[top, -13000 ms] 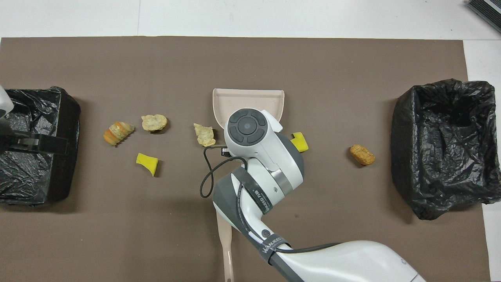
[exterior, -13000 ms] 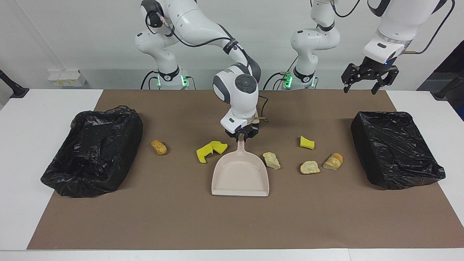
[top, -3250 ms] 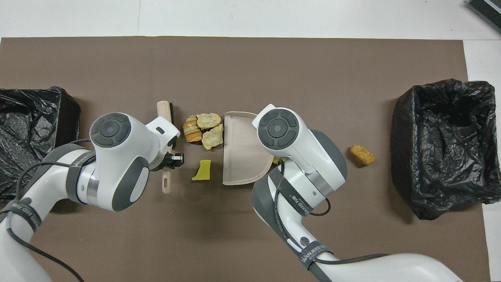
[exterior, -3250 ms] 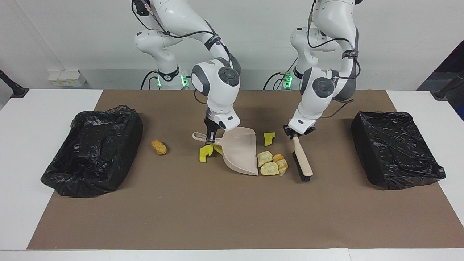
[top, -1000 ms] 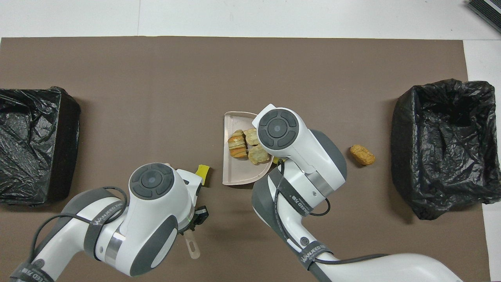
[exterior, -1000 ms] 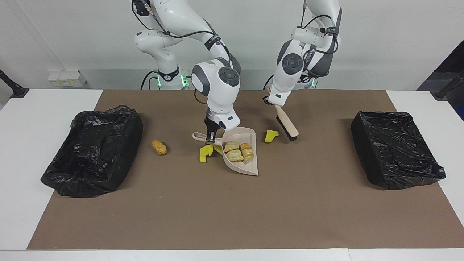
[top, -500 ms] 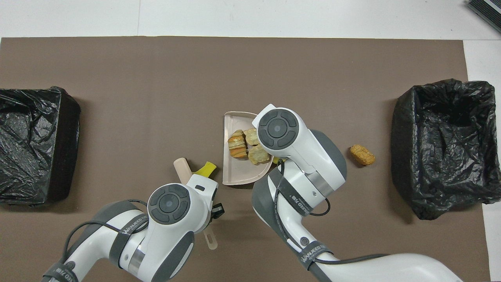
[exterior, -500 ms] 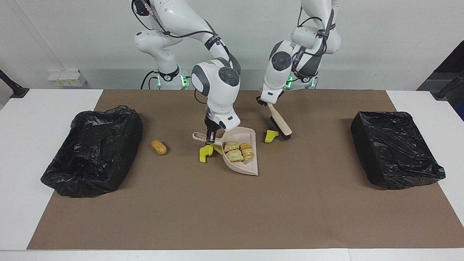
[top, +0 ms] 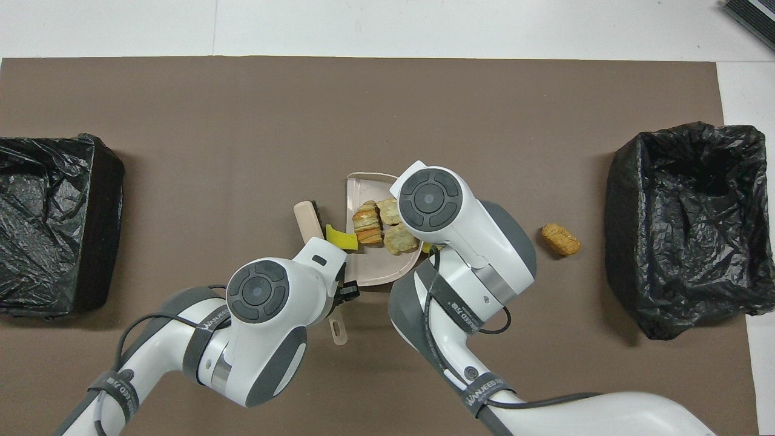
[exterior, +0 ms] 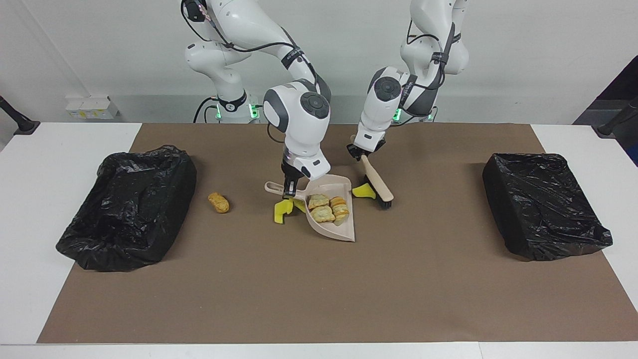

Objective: Sweep and dump trash in bin
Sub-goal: 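Brush the remaining pieces into the dustpan held by the right gripper, then carry the loaded dustpan with the right gripper over the nearer bin and tip it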

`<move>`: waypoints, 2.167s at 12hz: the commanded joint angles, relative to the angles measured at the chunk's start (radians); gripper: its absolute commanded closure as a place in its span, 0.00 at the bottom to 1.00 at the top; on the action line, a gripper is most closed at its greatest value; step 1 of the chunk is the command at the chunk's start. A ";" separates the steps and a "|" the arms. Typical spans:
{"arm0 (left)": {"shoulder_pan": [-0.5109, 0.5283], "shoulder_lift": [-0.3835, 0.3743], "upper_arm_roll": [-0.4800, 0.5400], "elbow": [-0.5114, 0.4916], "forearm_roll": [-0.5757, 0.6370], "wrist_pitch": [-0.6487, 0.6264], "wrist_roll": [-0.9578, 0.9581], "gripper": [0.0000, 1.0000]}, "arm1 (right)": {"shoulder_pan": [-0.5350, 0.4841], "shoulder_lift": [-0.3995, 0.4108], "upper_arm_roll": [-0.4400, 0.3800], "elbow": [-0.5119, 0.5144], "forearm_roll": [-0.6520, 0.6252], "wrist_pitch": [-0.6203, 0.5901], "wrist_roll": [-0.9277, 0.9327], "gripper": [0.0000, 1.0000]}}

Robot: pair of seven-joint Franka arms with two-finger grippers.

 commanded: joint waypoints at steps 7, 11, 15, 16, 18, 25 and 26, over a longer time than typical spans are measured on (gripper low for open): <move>-0.059 -0.019 -0.019 0.016 -0.141 0.005 0.212 1.00 | 0.003 -0.002 0.002 -0.004 -0.004 0.000 0.032 1.00; -0.048 -0.044 -0.007 0.038 -0.108 -0.084 0.139 1.00 | 0.001 -0.002 0.004 -0.004 0.000 0.005 0.060 1.00; -0.042 -0.048 -0.005 0.078 0.004 -0.215 0.051 1.00 | -0.011 -0.007 0.004 -0.004 0.000 0.007 0.029 1.00; -0.042 -0.048 -0.007 0.078 0.007 -0.218 0.051 1.00 | -0.014 -0.010 0.004 0.001 0.025 0.007 0.005 1.00; -0.044 -0.048 -0.005 0.102 0.044 -0.306 0.031 1.00 | -0.035 -0.022 0.004 0.004 0.065 0.022 -0.081 1.00; -0.001 -0.122 -0.001 0.133 0.170 -0.503 -0.053 1.00 | -0.173 -0.064 0.004 0.024 0.267 0.070 -0.334 1.00; -0.004 -0.133 -0.002 0.107 0.168 -0.485 -0.069 1.00 | -0.204 -0.073 0.002 0.030 0.292 0.068 -0.341 1.00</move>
